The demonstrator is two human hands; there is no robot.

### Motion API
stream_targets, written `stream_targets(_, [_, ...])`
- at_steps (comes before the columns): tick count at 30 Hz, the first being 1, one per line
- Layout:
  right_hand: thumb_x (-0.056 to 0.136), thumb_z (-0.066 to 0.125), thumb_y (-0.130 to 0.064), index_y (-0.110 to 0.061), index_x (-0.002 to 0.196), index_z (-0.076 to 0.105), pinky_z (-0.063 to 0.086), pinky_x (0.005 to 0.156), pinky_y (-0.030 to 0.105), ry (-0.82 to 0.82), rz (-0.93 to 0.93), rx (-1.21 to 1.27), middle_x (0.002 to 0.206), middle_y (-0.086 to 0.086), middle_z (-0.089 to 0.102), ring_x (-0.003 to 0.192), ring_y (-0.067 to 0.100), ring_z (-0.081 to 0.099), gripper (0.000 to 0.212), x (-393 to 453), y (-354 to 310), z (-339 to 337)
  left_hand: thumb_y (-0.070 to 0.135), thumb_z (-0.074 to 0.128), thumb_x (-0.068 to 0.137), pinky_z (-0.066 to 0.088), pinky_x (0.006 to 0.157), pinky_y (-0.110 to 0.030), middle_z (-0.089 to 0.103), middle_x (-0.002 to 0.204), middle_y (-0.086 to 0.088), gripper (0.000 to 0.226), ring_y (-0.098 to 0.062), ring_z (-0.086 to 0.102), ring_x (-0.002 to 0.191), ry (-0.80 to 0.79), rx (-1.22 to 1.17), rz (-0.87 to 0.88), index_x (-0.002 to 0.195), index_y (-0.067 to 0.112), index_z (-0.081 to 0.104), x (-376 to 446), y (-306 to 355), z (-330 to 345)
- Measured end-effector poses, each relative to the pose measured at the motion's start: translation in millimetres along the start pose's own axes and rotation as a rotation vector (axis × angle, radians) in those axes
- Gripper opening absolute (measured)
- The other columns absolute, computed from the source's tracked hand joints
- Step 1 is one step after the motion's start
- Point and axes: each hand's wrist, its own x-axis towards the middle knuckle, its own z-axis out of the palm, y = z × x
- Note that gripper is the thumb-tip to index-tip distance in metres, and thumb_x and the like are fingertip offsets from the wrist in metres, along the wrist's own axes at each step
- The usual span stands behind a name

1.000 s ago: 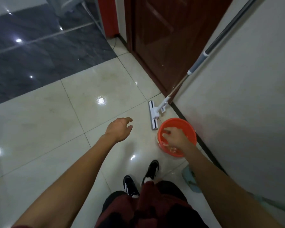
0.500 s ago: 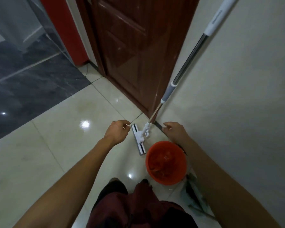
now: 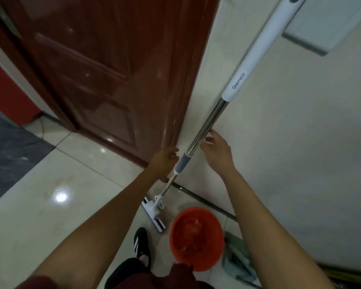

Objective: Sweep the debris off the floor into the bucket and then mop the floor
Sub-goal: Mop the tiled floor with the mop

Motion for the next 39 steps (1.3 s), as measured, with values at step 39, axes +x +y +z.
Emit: stream_targets(39, [0.086,0.073,-0.02,-0.022,0.101,0.069,0.058,0.086,0.034,-0.423,-0.378,-0.088,0.095,-0.006,0.072,0.091,0.013,0.07,0.016,-331.6,21.1,56.8,0.006,0.066,0.078,0.058,0.088,-0.038,0.078,0.084,0.003,0.023,-0.011,0.073,0.086,0.174,-0.109,-0.137,0.081,0.026,0.076,-337.0,-60.3,48.6])
